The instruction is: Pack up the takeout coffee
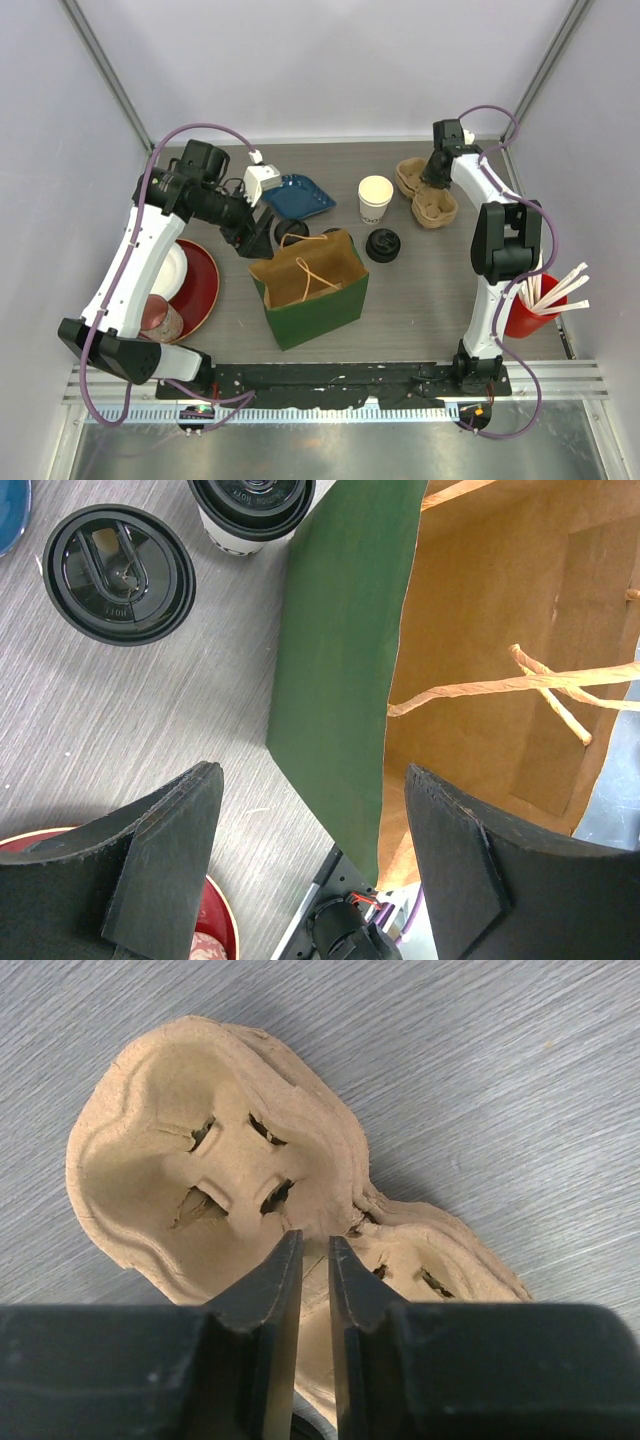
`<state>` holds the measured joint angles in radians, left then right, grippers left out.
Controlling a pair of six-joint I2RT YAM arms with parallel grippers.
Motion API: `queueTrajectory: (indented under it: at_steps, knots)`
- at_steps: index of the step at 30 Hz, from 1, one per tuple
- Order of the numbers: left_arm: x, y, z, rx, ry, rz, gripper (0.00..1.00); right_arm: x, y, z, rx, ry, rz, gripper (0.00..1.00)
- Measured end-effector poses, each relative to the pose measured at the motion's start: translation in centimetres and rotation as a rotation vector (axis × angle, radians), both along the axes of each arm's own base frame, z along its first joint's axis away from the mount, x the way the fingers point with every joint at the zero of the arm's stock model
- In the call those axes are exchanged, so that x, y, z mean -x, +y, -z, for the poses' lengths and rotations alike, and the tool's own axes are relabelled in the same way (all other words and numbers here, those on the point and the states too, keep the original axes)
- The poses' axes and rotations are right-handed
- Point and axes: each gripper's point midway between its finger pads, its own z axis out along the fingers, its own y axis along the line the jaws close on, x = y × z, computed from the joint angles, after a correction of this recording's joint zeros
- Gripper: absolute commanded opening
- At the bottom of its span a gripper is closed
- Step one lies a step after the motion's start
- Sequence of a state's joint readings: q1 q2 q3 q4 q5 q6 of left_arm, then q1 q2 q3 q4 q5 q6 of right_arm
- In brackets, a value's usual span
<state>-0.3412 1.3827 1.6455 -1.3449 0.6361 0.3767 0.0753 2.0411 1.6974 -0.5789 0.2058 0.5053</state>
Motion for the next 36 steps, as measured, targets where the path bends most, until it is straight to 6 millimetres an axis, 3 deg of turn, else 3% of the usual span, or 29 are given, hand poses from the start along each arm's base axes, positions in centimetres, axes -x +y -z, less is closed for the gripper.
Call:
queueTrajectory:
  at_steps: [4,6,10,13,26,31,32,33,36]
  knots:
    - [0.0,0.0,0.0,0.0,-0.001,0.002,0.77,0.0,-0.1,0.0,0.005,-0.001,0.0,0.06]
    - [0.0,0.0,0.0,-0.001,-0.002,0.002,0.77,0.0,-0.1,0.0,0.009,-0.001,0.0,0.06]
    - [0.0,0.0,0.1,-0.001,0.0,0.003,0.77,0.0,-0.2,0.0,0.011,-0.001,0.001,0.36]
    - [0.1,0.0,0.3,-0.004,0.004,0.005,0.77,0.1,-0.3,0.0,0.031,0.006,0.001,0.46]
    - [0.2,0.2,0.6,-0.011,-0.003,0.023,0.76,0.1,1.4,-0.5,0.093,0.02,-0.027,0.56]
    - [0.2,0.2,0.9,-0.016,-0.006,0.034,0.76,-0.2,1.7,0.7,0.105,0.05,-0.034,0.52]
    - [0.2,0.2,0.9,-0.016,-0.008,0.035,0.76,-0.2,1.6,0.7,0.11,0.053,-0.034,0.48]
    - [0.2,0.2,0.8,-0.016,-0.009,0.036,0.76,-0.2,1.6,0.7,0.114,0.053,-0.034,0.37]
    - [0.3,0.3,0.8,-0.015,-0.012,0.037,0.76,0.1,1.3,0.7,0.132,0.064,-0.033,0.22]
